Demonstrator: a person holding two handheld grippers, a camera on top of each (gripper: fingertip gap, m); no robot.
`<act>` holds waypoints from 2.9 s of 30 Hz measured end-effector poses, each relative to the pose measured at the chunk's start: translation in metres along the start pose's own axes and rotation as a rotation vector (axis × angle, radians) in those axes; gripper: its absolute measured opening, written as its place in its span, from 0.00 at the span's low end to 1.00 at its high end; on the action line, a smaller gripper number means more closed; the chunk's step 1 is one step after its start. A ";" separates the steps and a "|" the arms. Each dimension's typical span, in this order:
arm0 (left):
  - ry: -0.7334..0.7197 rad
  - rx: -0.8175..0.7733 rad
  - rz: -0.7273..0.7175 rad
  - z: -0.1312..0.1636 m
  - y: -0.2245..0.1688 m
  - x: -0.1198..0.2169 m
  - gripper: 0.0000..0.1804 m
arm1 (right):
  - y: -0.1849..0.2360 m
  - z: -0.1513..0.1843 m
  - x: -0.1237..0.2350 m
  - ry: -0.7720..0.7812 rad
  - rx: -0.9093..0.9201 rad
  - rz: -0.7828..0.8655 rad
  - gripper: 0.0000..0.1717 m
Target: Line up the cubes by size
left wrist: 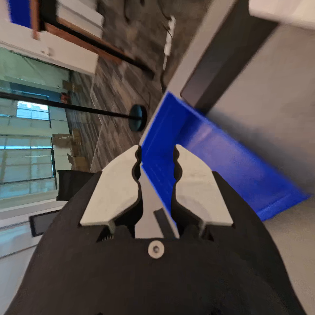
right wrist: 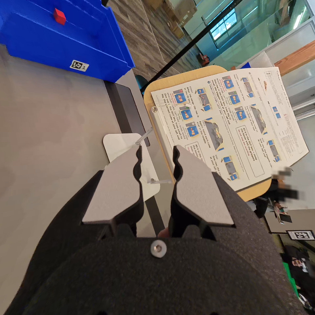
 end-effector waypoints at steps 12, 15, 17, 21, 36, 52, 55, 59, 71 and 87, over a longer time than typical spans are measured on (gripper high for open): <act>0.406 -0.409 0.542 0.153 -0.055 -0.108 0.23 | 0.012 0.003 -0.009 0.012 0.024 -0.053 0.20; 0.483 -0.458 0.600 0.172 -0.063 -0.117 0.23 | 0.015 0.004 -0.012 0.015 0.029 -0.066 0.20; 0.517 -0.471 0.616 0.182 -0.067 -0.124 0.22 | 0.017 0.005 -0.013 0.018 0.032 -0.073 0.20; 0.573 -0.507 0.630 0.203 -0.073 -0.136 0.20 | 0.019 0.006 -0.015 0.018 0.033 -0.083 0.20; 0.133 -0.131 0.343 0.115 -0.026 -0.093 0.13 | 0.023 -0.008 -0.018 -0.086 -0.001 -0.106 0.20; -1.152 0.020 0.346 -0.167 -0.097 0.155 0.12 | 0.042 -0.094 0.022 -0.579 0.056 -0.123 0.18; -1.233 -0.019 0.377 -0.179 -0.113 0.174 0.12 | 0.042 -0.097 0.029 -0.612 0.061 -0.133 0.18; -1.254 -0.060 0.421 -0.184 -0.124 0.181 0.12 | 0.043 -0.103 0.039 -0.658 0.070 -0.150 0.19; -1.270 -0.125 0.502 -0.188 -0.141 0.187 0.12 | 0.055 -0.110 0.046 -0.700 0.118 -0.199 0.16; -1.247 -0.137 0.434 -0.189 -0.137 0.191 0.13 | 0.056 -0.110 0.045 -0.678 0.109 -0.206 0.12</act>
Point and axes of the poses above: each gripper's, where its closed fingertips meet, x back along the fingers, z out of its underside, y = z × x across the jaws, the point moved 2 cm from there along x, back along the fingers, and after that the axes turned 6 degrees about -y, right-handed, at the moved point
